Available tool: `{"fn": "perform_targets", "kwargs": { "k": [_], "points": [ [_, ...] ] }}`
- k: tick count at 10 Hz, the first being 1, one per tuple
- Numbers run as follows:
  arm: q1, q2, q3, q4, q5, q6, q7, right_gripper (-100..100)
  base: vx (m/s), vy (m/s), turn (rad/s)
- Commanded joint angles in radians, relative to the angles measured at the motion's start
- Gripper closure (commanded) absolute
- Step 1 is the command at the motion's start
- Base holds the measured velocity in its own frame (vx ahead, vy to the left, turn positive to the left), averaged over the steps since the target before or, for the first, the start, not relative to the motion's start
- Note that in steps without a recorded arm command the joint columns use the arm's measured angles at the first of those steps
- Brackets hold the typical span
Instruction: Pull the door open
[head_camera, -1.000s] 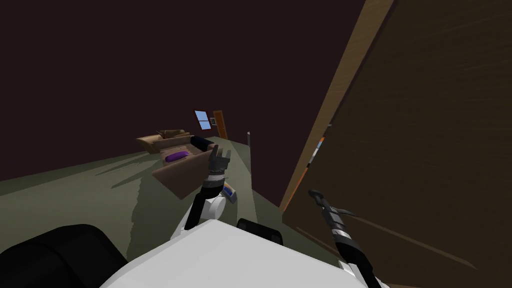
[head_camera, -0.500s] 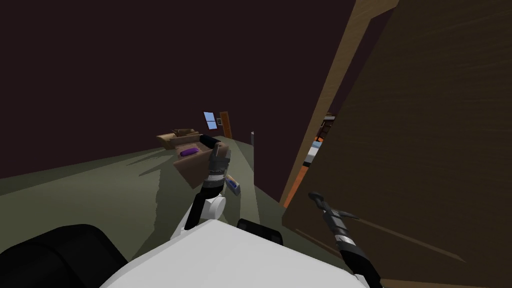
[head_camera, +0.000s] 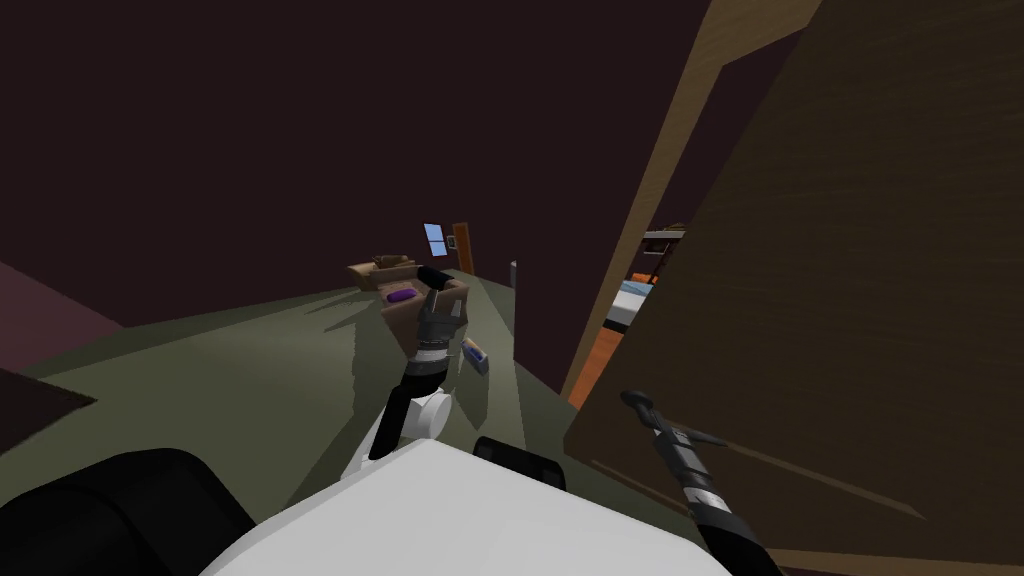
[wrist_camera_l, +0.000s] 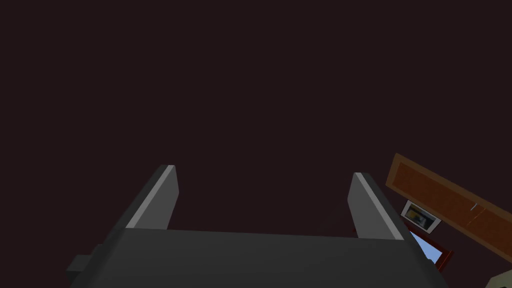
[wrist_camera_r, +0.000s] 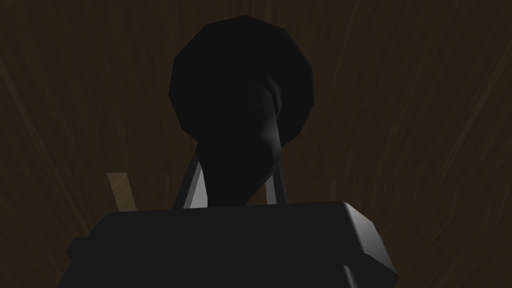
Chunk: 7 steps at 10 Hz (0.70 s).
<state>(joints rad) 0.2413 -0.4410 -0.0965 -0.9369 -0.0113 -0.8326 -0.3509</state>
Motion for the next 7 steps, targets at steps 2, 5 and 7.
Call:
{"fn": "perform_targets", "kwargs": {
  "k": [2,5,7],
  "points": [
    [0.041,-0.027,0.015,-0.012,0.008,-0.045,-0.03,100,-0.274,-0.066,0.177],
    [0.051,-0.032,0.02,0.002,0.011,-0.069,-0.039,100,-0.177,-0.045,0.122],
    [0.064,-0.045,0.024,0.013,0.014,-0.1,-0.051,100,-0.2,-0.089,0.163]
  ]
}}
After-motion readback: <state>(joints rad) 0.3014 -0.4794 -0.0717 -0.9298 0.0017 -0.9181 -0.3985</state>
